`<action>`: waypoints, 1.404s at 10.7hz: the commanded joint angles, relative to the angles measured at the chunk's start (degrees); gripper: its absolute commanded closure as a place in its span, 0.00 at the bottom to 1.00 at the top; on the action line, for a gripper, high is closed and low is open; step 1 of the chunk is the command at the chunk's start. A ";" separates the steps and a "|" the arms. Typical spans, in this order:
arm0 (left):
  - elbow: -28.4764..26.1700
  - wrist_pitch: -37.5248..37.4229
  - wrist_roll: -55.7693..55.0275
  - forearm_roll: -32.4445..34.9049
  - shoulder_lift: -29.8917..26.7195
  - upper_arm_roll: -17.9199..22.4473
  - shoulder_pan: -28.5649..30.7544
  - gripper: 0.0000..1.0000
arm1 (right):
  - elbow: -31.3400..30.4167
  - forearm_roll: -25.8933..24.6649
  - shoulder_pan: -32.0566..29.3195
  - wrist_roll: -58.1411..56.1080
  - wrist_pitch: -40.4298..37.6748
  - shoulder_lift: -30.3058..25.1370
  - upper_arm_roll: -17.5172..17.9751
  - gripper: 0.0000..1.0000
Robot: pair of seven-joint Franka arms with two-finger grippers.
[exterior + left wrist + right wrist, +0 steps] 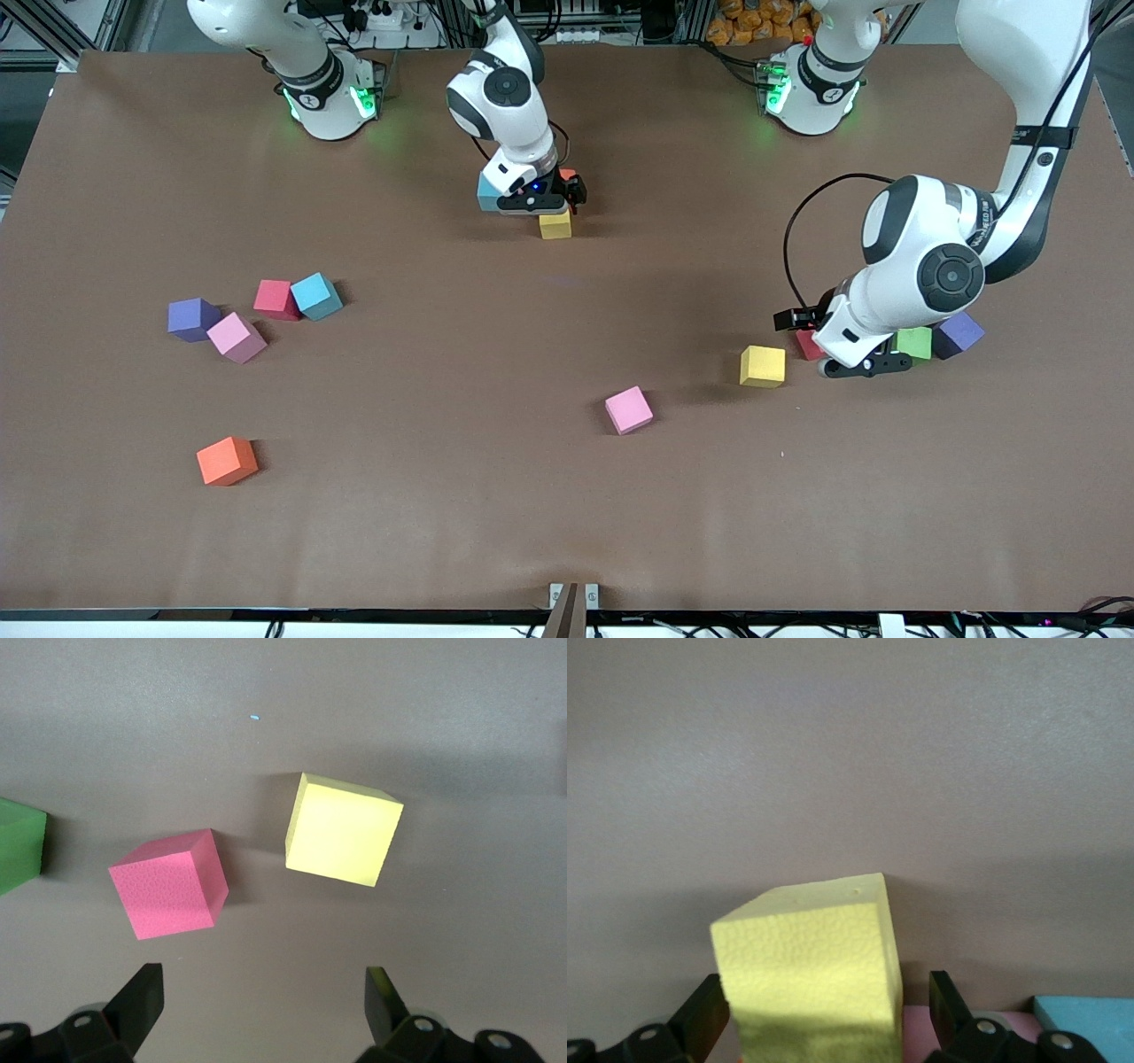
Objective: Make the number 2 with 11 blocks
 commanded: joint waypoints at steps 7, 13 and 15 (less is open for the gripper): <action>3.40 -1.09 1.25 1.53 0.46 -0.23 -0.03 0.00 | 1.98 -0.78 0.33 0.52 -2.65 -1.31 -0.74 0.00; 4.97 -1.18 2.57 1.53 0.46 -0.23 0.14 0.00 | 2.78 -2.96 -0.20 -4.76 -4.68 -2.02 -3.90 0.00; 6.64 -1.09 3.79 1.44 0.46 -0.23 0.41 0.00 | 5.57 -6.56 -1.94 -6.68 -9.48 -2.71 -6.00 0.00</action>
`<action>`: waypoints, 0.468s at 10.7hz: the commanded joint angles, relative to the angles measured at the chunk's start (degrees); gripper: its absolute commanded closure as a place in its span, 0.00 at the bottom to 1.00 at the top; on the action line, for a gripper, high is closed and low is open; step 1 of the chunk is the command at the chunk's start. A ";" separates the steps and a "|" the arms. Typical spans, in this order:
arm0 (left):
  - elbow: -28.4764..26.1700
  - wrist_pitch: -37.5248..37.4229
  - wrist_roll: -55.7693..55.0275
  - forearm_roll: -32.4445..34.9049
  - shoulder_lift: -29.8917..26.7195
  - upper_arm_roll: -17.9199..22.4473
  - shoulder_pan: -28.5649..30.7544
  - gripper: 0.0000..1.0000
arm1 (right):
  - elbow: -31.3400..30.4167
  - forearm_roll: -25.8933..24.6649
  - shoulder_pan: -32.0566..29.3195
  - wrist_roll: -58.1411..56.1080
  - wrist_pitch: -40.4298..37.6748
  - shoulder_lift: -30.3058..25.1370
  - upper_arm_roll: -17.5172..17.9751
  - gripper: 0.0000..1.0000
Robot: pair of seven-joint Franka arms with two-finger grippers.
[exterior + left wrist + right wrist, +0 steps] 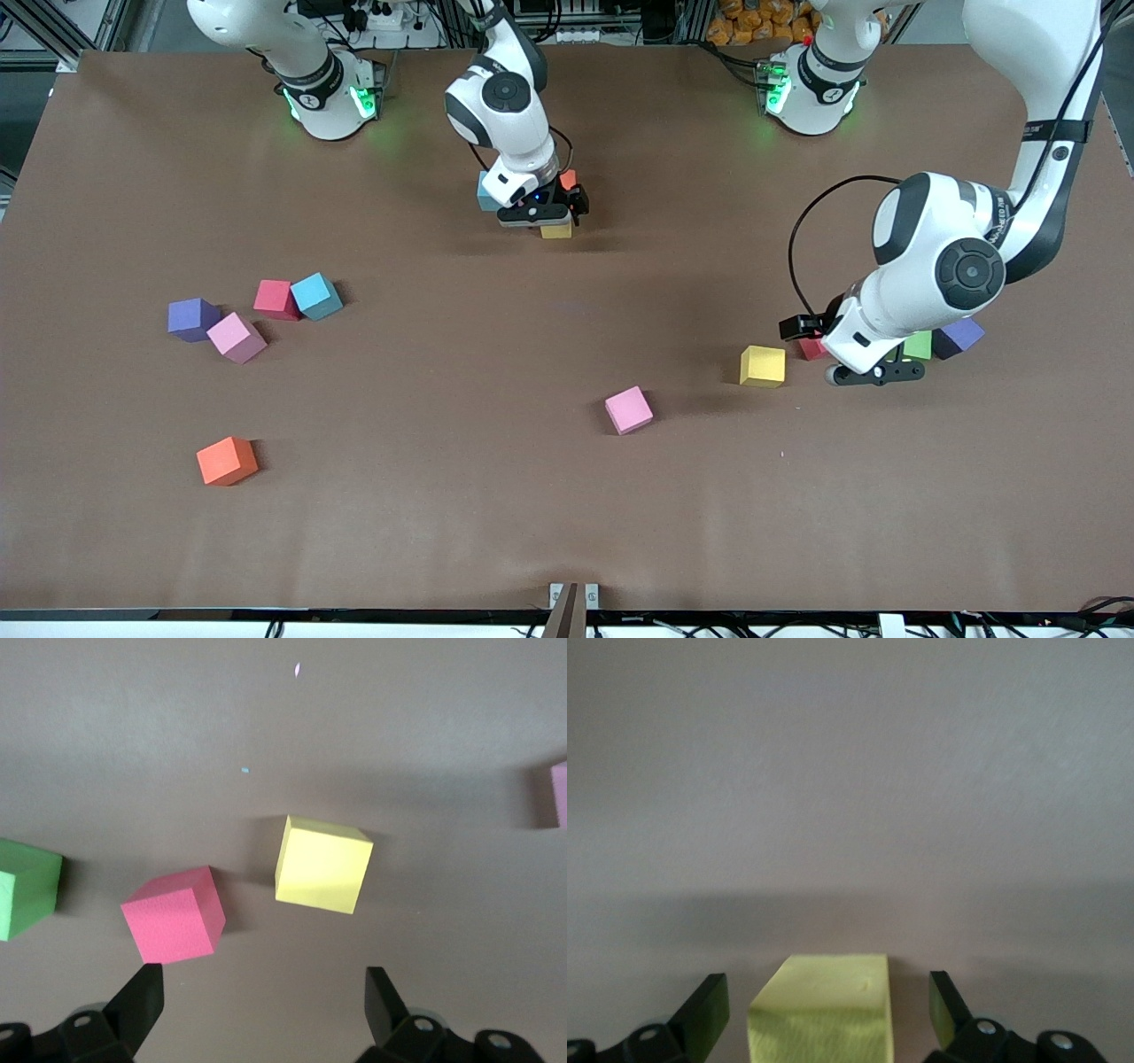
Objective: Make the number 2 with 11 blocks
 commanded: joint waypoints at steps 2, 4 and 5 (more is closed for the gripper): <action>4.22 -1.09 1.84 1.44 1.56 -0.20 0.22 0.00 | 4.84 -2.64 -6.14 -8.40 -10.91 -3.79 -2.63 0.00; 4.58 -0.48 5.60 1.61 3.66 -0.20 -0.57 0.00 | 5.21 -2.64 -11.68 -21.02 -15.23 -5.64 -5.08 0.00; 5.01 0.31 7.19 2.31 5.24 -0.20 -0.57 0.00 | 4.86 -2.64 -13.88 -26.40 -16.90 -6.78 -6.14 0.00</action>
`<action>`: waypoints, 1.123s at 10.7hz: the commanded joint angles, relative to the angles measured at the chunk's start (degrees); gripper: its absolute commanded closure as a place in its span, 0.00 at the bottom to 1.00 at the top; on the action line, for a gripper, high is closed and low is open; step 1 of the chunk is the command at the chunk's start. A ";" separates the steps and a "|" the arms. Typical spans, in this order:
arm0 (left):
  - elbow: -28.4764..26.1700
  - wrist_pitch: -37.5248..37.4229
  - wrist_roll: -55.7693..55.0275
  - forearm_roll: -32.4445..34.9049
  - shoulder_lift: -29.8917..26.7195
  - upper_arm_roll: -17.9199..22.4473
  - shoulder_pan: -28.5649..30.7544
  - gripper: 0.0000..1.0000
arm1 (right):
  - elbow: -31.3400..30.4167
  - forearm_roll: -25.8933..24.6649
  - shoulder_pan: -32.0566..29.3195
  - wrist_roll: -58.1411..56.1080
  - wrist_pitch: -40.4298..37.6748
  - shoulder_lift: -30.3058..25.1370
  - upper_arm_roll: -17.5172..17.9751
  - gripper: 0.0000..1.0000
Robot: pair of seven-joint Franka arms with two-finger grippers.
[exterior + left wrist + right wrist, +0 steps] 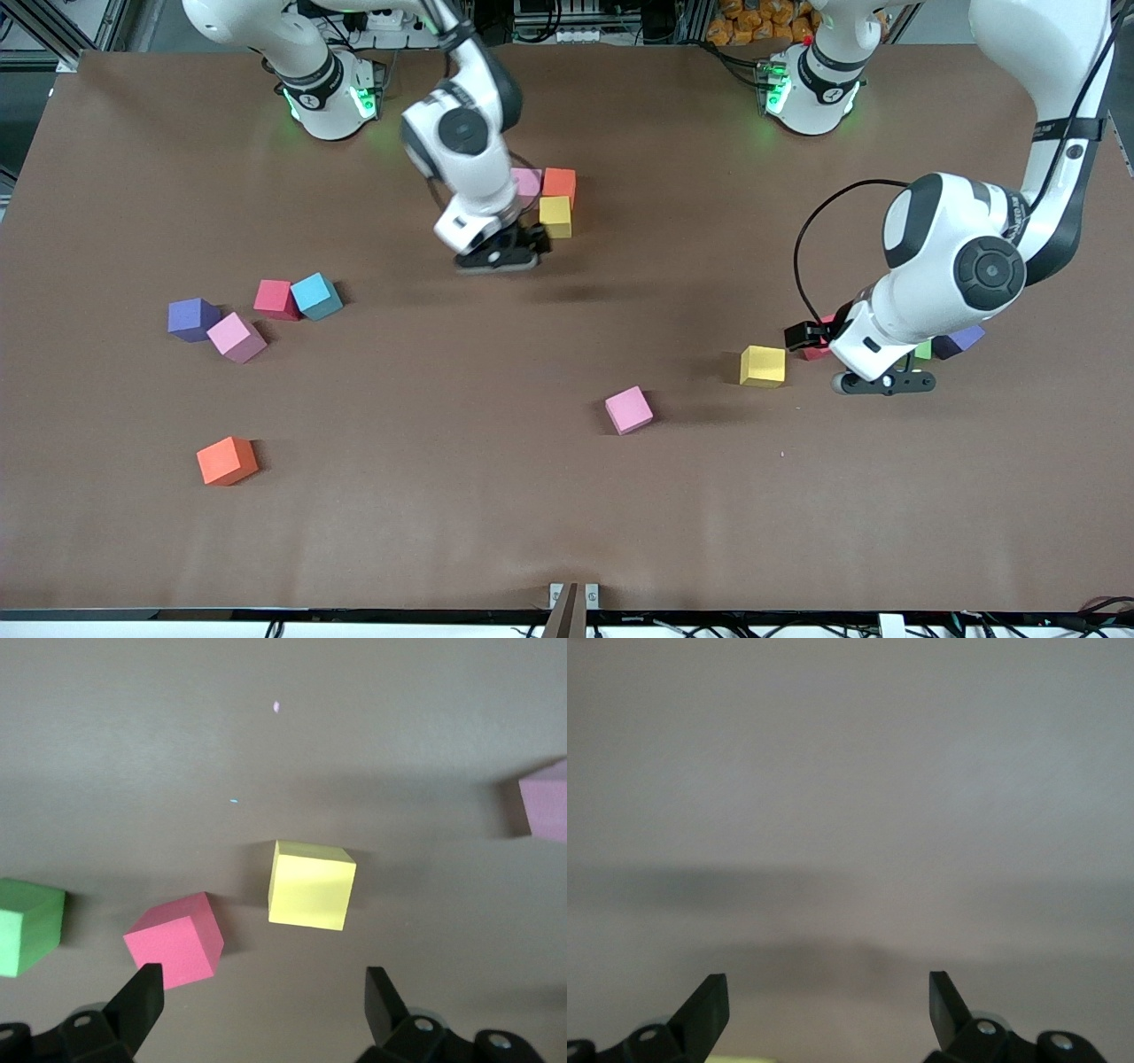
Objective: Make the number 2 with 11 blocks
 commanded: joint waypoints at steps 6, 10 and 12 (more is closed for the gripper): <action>2.51 7.88 3.41 8.87 10.78 -0.18 -0.64 0.00 | -7.47 -0.76 -16.94 -36.60 -4.84 -7.65 -1.02 0.00; 4.35 7.98 3.06 8.70 14.12 -0.36 -3.00 0.00 | -11.43 -0.76 -26.95 -54.18 -4.93 -9.24 -1.02 0.00; 4.27 8.68 2.97 9.05 14.91 -0.27 -3.63 0.00 | -13.01 -0.67 -31.70 -60.36 -4.76 -8.72 -1.02 0.00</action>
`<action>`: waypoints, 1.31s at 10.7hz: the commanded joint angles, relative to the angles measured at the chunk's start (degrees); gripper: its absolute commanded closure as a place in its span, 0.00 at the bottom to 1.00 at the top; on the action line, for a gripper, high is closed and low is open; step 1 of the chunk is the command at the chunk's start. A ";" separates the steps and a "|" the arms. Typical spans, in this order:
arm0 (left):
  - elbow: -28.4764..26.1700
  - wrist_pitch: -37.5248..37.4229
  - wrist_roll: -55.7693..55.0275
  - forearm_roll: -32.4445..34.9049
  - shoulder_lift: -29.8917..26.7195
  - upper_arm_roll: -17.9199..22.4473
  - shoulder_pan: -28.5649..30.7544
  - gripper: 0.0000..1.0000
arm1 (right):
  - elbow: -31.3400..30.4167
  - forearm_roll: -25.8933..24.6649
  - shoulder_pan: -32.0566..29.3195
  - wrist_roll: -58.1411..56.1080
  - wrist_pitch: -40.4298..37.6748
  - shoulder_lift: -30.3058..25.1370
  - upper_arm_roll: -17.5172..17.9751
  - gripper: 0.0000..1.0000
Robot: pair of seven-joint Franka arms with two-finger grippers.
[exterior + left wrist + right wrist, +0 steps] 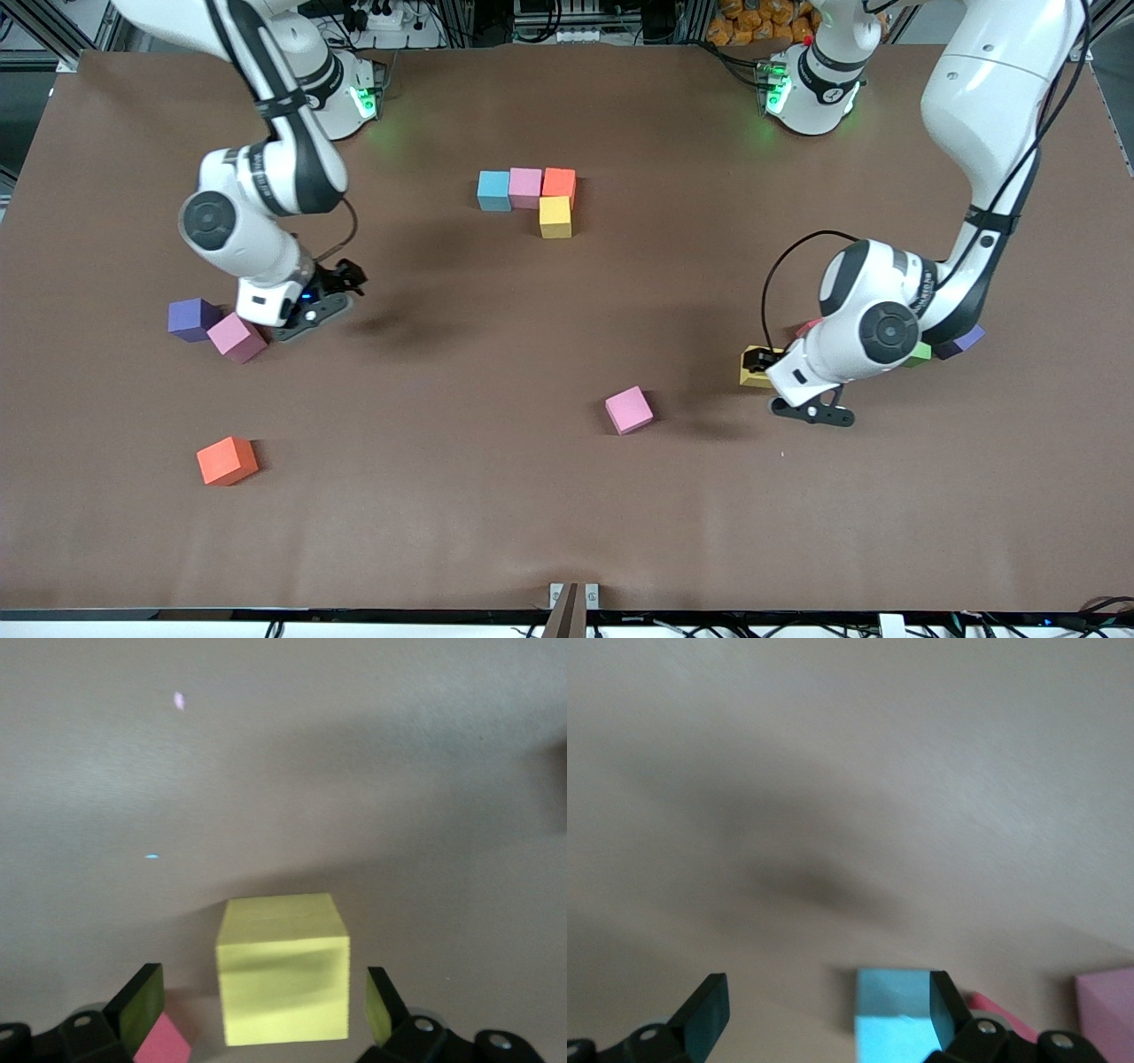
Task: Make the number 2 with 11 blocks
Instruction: 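Grasp the cyan cube with the right gripper while the left gripper lifts yellow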
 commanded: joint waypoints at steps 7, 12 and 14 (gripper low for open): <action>0.60 0.79 -0.88 1.56 4.12 0.24 -0.07 0.22 | -8.87 1.64 -6.42 -4.98 5.89 0.24 0.86 0.00; 0.87 -4.64 -5.70 1.47 -2.19 -0.46 -1.12 1.00 | -8.87 4.02 -6.07 -5.51 8.34 2.70 0.95 0.00; 1.04 -8.43 -10.51 0.43 -5.18 -1.42 -4.62 1.00 | -8.79 4.72 -5.72 -5.51 8.44 3.06 1.03 0.00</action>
